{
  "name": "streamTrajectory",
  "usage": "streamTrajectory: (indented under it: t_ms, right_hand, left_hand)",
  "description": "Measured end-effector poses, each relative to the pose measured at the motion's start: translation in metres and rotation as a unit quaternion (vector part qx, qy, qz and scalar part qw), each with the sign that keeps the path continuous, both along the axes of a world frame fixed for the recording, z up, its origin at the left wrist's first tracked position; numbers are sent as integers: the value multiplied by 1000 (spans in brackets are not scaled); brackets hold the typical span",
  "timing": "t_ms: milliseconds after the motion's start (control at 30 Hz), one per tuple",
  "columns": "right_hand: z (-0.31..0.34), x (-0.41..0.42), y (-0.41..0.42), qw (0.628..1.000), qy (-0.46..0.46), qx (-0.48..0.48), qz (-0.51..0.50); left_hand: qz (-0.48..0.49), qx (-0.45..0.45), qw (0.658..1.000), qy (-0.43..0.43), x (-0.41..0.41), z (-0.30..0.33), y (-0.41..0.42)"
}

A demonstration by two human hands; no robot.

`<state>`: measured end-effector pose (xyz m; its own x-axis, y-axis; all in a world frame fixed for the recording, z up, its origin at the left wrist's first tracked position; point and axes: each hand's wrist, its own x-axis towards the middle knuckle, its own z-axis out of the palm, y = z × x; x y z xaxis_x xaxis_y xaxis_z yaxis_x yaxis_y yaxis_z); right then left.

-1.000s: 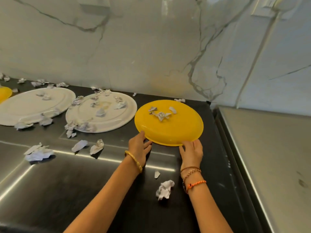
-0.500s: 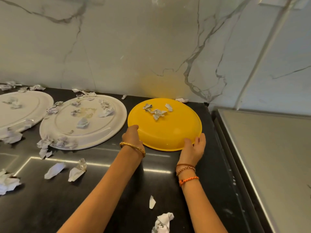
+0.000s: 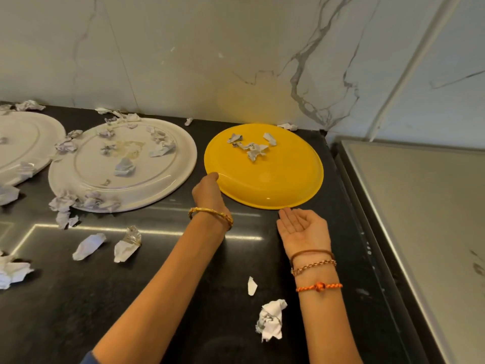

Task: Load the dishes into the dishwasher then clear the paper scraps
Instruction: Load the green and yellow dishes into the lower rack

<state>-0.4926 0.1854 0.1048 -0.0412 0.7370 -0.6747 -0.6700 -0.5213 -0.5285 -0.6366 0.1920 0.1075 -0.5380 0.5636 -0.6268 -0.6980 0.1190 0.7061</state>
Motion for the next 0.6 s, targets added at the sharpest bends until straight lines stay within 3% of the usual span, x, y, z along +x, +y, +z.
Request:
streamTrajectory:
  t_ms: [167,267,400,600]
  right_hand:
    - [-2,12,14,996,-66,51,-43]
    - [3,17,28,993,-69,79,44]
    - [-4,35,35,987,-40,96,121]
    - [-19,-3,53,986,-70,111,98]
  left_hand:
    - [-20,-7,998,64,-11,0,1]
    - [-64,53,996,-25,-25,14,6]
    - [-75,35,990,-113,-47,18,5]
    - [-143,19,987,-65,-44,10,3]
